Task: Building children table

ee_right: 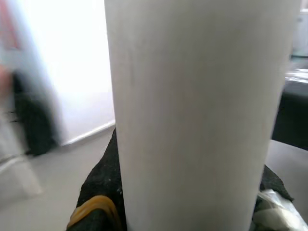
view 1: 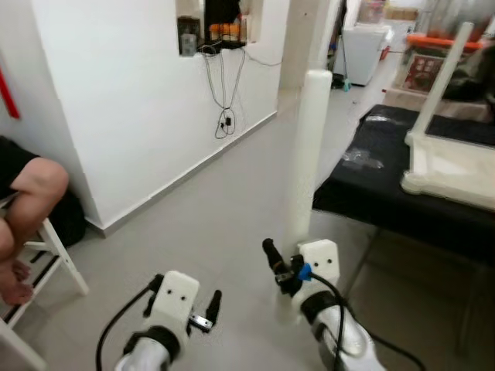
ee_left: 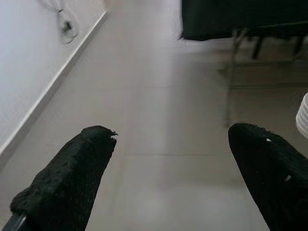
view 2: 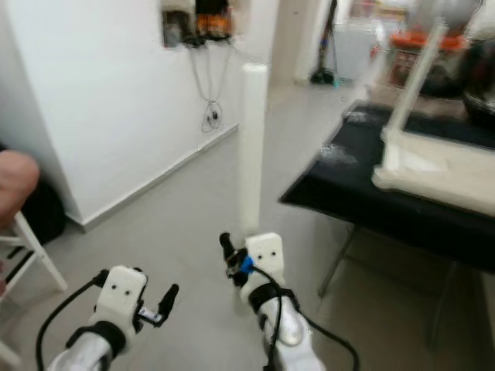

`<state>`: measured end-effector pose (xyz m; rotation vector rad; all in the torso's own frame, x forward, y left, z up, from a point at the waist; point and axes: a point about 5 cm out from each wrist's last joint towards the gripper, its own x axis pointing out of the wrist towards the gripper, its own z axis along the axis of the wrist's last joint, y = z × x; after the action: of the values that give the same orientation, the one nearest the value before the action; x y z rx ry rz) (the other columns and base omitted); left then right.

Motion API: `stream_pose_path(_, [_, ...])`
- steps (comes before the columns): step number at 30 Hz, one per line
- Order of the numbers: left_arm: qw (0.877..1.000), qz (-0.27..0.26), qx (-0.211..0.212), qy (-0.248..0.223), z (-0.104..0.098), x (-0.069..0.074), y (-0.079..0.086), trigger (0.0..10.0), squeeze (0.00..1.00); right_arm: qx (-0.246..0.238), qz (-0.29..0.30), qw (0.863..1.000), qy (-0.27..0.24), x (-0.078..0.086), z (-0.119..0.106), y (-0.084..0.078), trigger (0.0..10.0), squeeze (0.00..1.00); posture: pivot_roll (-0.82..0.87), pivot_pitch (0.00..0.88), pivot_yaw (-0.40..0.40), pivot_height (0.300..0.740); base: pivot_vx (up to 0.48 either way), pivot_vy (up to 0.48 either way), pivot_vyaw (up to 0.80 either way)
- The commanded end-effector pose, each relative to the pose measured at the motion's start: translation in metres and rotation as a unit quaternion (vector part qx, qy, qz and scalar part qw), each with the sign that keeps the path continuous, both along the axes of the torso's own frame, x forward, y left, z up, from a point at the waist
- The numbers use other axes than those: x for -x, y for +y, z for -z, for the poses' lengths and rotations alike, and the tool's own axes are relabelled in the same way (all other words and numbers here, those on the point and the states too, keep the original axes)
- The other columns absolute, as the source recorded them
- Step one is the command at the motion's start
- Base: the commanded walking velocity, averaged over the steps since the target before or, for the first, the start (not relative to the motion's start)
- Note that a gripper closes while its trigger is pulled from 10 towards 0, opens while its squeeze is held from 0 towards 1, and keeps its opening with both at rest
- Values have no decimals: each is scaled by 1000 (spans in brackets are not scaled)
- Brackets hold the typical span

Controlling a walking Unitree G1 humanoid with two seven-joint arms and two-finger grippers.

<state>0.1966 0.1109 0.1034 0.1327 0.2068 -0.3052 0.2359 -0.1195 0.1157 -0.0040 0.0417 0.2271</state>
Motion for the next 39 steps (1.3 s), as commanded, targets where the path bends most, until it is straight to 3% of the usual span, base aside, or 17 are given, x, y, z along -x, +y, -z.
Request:
stream_pose_path(1, [1000, -2, -5, 2, 1, 0, 3, 10000, 0, -9, -7, 1000, -9, -2, -5, 6, 10000, 0, 79, 0, -63, 740, 0, 0, -800])
stream_pose_path(13, [1000, 3, -6, 2, 1, -1, 2, 10000, 0, -5, 26, 1000, -12, -3, -6, 0, 10000, 0, 80, 0, -63, 740, 0, 0, -800])
stream_pose_path(39, [1000, -6, -10, -1, 2, -1, 3, 10000, 0, 0, 20, 1000, -13, -4, -4, 1, 10000, 0, 80, 0, -66, 740, 19, -67, -800])
